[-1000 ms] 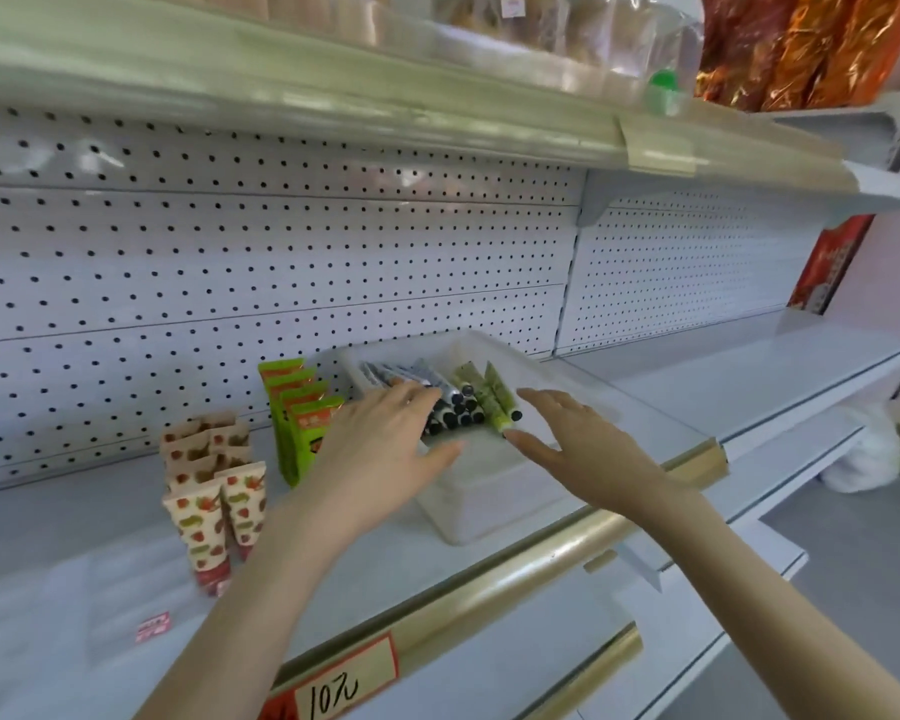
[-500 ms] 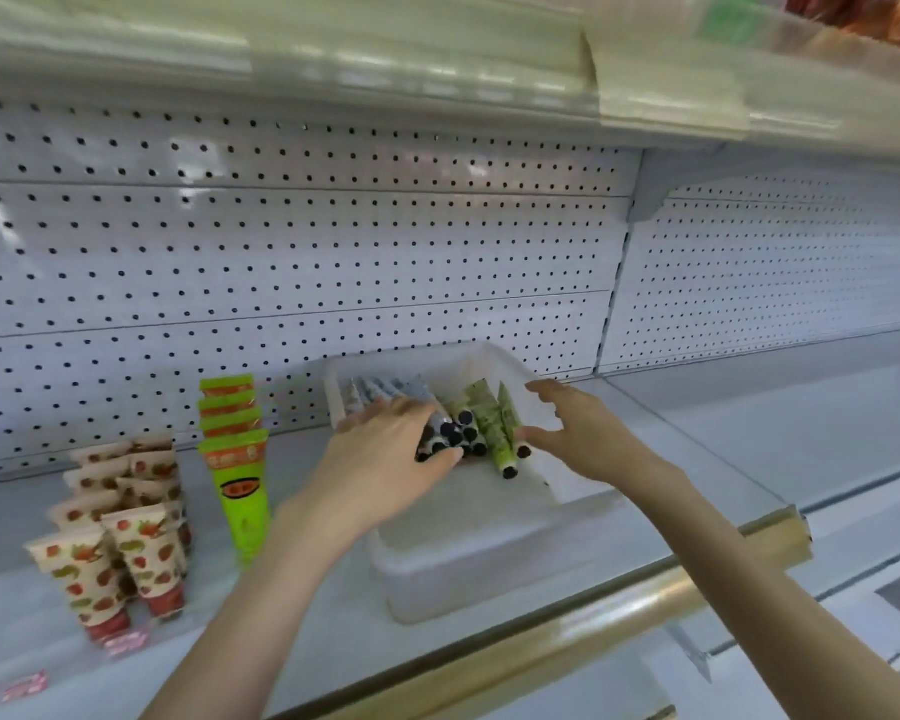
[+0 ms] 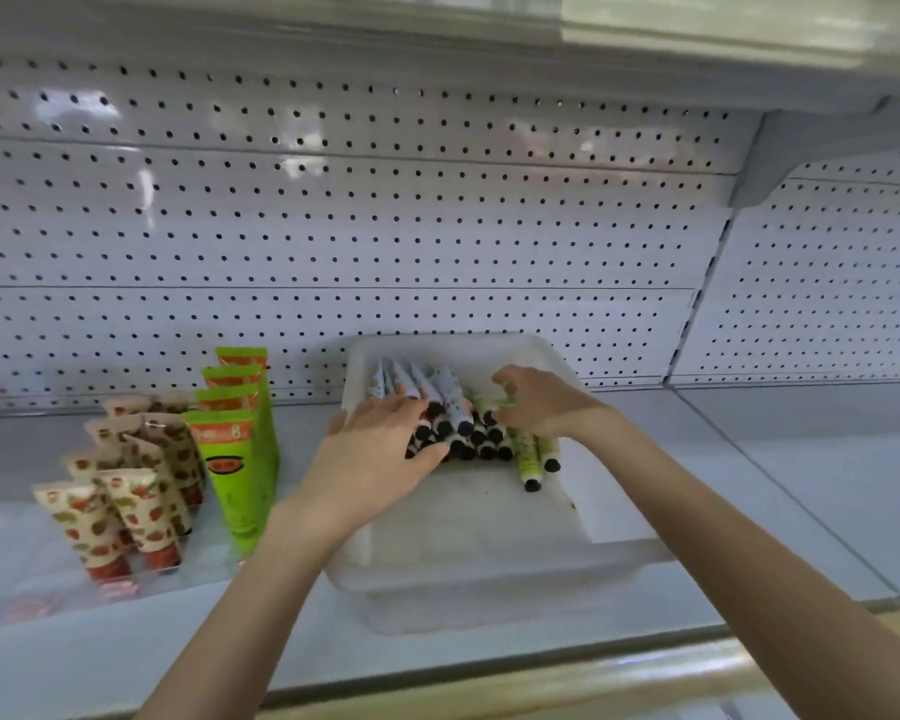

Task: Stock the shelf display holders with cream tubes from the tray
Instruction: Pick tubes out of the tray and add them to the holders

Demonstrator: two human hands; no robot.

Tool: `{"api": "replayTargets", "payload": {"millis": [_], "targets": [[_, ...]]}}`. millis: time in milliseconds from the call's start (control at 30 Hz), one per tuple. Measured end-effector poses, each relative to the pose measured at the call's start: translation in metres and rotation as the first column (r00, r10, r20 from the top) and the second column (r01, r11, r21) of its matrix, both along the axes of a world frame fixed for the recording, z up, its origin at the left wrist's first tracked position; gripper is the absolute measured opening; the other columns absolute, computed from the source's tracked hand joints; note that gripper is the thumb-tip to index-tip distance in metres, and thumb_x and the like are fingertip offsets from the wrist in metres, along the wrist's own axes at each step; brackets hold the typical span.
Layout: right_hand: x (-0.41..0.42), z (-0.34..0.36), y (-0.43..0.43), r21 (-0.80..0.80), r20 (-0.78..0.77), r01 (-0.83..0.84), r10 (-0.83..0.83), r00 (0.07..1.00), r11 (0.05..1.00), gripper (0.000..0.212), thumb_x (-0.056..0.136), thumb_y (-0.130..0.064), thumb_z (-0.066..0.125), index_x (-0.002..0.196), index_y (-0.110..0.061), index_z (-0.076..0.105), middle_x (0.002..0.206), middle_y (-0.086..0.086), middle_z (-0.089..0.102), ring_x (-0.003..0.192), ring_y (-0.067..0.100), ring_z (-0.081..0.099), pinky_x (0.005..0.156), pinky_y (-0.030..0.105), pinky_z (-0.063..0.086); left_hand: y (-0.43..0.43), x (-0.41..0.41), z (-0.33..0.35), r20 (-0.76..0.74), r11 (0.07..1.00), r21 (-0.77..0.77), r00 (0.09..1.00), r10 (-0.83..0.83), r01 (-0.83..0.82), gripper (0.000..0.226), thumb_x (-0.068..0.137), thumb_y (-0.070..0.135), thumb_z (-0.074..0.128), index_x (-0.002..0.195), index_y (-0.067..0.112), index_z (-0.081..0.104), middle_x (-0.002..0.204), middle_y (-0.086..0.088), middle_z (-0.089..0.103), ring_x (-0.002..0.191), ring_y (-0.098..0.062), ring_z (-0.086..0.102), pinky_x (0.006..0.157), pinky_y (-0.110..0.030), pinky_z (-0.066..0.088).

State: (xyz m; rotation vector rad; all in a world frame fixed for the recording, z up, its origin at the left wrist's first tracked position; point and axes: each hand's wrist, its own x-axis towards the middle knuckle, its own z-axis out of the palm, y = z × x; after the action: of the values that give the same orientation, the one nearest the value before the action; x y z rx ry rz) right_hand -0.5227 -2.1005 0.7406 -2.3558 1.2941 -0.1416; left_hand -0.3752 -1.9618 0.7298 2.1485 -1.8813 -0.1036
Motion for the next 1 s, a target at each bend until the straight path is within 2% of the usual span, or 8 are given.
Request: {"api": "replayTargets", "payload": {"millis": [133, 300, 400, 533, 633, 767, 900, 1000], "targets": [[0.02, 0.002, -0.014, -0.004, -0.002, -0.013, 0.013, 1.0, 1.0, 0.053, 0.094, -0.012, 0.05, 0.143, -0.01, 0.03, 0.143, 0.01, 0.039, 0.122, 0.023, 0.047, 0.089, 0.024, 0.038, -0.005, 0.008, 0.002, -0.013, 1.0, 0.005, 1.0, -0.001, 0.001, 0.05, 0.094, 0.05, 0.038, 0.138, 0.026, 0.034, 0.143, 0.005, 0.037, 0.129, -0.02, 0.034, 0.105, -0.037, 0.027], [0.026, -0.011, -0.023, -0.032, 0.086, 0.063, -0.06, 0.994, 0.998, 0.039, 0.095, -0.014, 0.047, 0.133, -0.008, 0.043, 0.131, 0.011, 0.05, 0.11, 0.022, 0.052, 0.09, 0.029, 0.044, -0.008, 0.014, 0.006, 0.0, 1.0, -0.007, 1.0, -0.009, 0.009, 0.047, 0.095, 0.048, 0.037, 0.135, 0.024, 0.038, 0.14, 0.005, 0.039, 0.126, -0.02, 0.035, 0.102, -0.035, 0.026], [0.021, -0.016, -0.025, -0.042, 0.154, 0.099, -0.092, 0.984, 0.994, 0.035, 0.097, -0.016, 0.044, 0.131, -0.006, 0.046, 0.129, 0.012, 0.052, 0.102, 0.018, 0.051, 0.079, 0.023, 0.04, -0.009, 0.016, 0.004, -0.033, 1.0, 0.011, 0.999, -0.008, 0.008, 0.048, 0.095, 0.048, 0.036, 0.137, 0.026, 0.036, 0.143, 0.005, 0.038, 0.128, -0.02, 0.035, 0.102, -0.035, 0.028], [0.017, -0.024, -0.026, -0.023, -0.011, 0.089, -0.089, 0.996, 0.996, 0.039, 0.099, -0.028, 0.041, 0.131, -0.006, 0.042, 0.128, 0.014, 0.052, 0.112, 0.025, 0.05, 0.085, 0.028, 0.039, -0.013, 0.013, 0.005, -0.061, 1.0, 0.003, 0.998, 0.011, -0.01, 0.046, 0.095, 0.048, 0.036, 0.136, 0.025, 0.037, 0.141, 0.005, 0.04, 0.126, -0.019, 0.036, 0.101, -0.035, 0.031], [0.018, -0.026, -0.026, -0.017, -0.024, 0.099, -0.1, 0.995, 0.995, 0.044, 0.098, -0.032, 0.043, 0.133, -0.006, 0.041, 0.127, 0.014, 0.052, 0.115, 0.027, 0.049, 0.088, 0.03, 0.039, -0.015, 0.01, 0.006, -0.06, 1.0, -0.015, 0.998, 0.008, -0.009, 0.042, 0.096, 0.047, 0.036, 0.131, 0.025, 0.042, 0.136, 0.006, 0.044, 0.122, -0.018, 0.039, 0.096, -0.033, 0.031], [0.017, -0.026, -0.028, 0.004, 0.011, 0.123, -0.123, 0.992, 0.992, 0.049, 0.094, -0.035, 0.049, 0.133, -0.004, 0.042, 0.126, 0.013, 0.052, 0.107, 0.026, 0.052, 0.08, 0.029, 0.042, -0.013, 0.007, 0.005, -0.063, 0.999, -0.037, 0.998, -0.002, 0.0, 0.04, 0.096, 0.045, 0.037, 0.13, 0.025, 0.042, 0.133, 0.007, 0.046, 0.119, -0.017, 0.04, 0.094, -0.032, 0.03], [0.021, -0.028, -0.028, 0.076, 0.074, 0.169, -0.175, 0.982, 0.983, 0.051, 0.09, -0.032, 0.057, 0.115, 0.012, 0.057, 0.095, 0.024, 0.062, 0.062, 0.021, 0.054, 0.05, 0.019, 0.047, -0.013, 0.004, 0.004, -0.063, 0.999, -0.053, 0.998, -0.016, 0.013, 0.043, 0.095, 0.046, 0.038, 0.134, 0.027, 0.039, 0.135, 0.007, 0.045, 0.118, -0.018, 0.043, 0.096, -0.033, 0.031], [0.023, -0.026, -0.029, 0.114, 0.088, 0.21, -0.22, 0.972, 0.971, 0.041, 0.089, -0.032, 0.06, 0.097, 0.008, 0.062, 0.081, 0.016, 0.058, 0.06, 0.021, 0.057, 0.043, 0.014, 0.048, -0.014, 0.003, 0.004, -0.063, 0.997, -0.081, 0.998, -0.017, 0.012, 0.043, 0.095, 0.046, 0.038, 0.134, 0.027, 0.041, 0.133, 0.006, 0.047, 0.117, -0.018, 0.044, 0.094, -0.032, 0.032]]}}
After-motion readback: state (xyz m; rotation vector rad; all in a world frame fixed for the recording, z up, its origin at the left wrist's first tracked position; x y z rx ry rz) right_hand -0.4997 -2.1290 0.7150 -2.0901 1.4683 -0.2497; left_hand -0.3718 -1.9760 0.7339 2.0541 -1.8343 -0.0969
